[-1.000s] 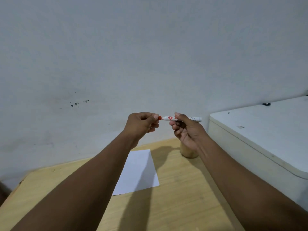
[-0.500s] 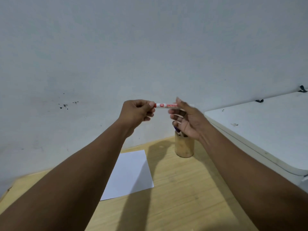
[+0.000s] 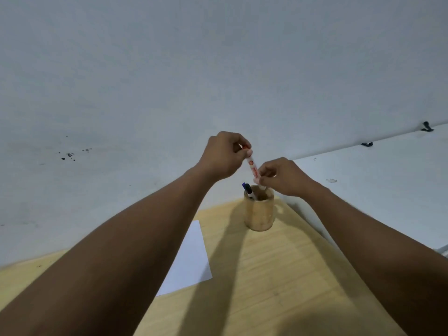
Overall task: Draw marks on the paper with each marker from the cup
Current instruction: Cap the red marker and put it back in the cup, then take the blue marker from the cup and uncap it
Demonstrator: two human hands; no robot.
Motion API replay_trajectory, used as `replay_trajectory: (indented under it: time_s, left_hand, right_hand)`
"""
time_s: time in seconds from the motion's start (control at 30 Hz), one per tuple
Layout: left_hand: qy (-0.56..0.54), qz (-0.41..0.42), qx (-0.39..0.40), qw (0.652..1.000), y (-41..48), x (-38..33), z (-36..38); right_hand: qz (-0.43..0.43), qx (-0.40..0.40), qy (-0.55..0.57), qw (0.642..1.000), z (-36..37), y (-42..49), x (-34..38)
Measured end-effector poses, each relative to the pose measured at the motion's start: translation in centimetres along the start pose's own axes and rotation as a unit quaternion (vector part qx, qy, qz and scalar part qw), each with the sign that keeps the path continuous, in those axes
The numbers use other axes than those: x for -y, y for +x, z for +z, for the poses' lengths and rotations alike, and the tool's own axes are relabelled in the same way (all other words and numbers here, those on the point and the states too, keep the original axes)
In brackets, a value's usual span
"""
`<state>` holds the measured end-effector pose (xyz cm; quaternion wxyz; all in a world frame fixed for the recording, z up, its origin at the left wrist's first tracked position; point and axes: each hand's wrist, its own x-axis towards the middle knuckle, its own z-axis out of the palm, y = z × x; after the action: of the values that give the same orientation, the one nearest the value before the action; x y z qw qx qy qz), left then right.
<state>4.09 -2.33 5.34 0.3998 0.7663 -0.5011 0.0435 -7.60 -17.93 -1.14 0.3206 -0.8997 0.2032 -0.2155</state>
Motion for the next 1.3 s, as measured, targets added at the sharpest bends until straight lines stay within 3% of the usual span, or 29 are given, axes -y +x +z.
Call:
replay_trajectory:
  time_s: [0.3,0.47,0.67,0.87,1.03,1.3]
  left_hand:
    - [0.036,-0.040,0.152,0.987,-0.9,1.4,3.9]
    - [0.033,-0.067,0.116,0.990,-0.6,2.6,3.6]
    - [0.093,-0.052,0.190,0.976,-0.4,5.6,4.5]
    - [0.088,-0.035,0.115,0.989,-0.3,5.9,5.1]
    - [0.068,-0.038,0.032,0.996,0.6,4.0,-0.3]
    - [-0.144,-0.126,-0.055,0.980,-3.2,4.7,-11.5]
  right_hand:
    - [0.043,0.037,-0.011,0.998,2.3,-1.5,-1.9]
    - [0.038,0.052,0.042,0.997,1.9,-1.5,-2.0]
    - [0.068,0.009,0.134,0.989,1.6,-0.9,-2.1]
    - [0.072,-0.032,0.128,0.989,1.7,-1.0,-1.6]
    - [0.053,-0.074,0.144,0.985,1.4,0.2,0.1]
    - [-0.050,0.034,0.176,0.983,3.3,0.9,9.9]
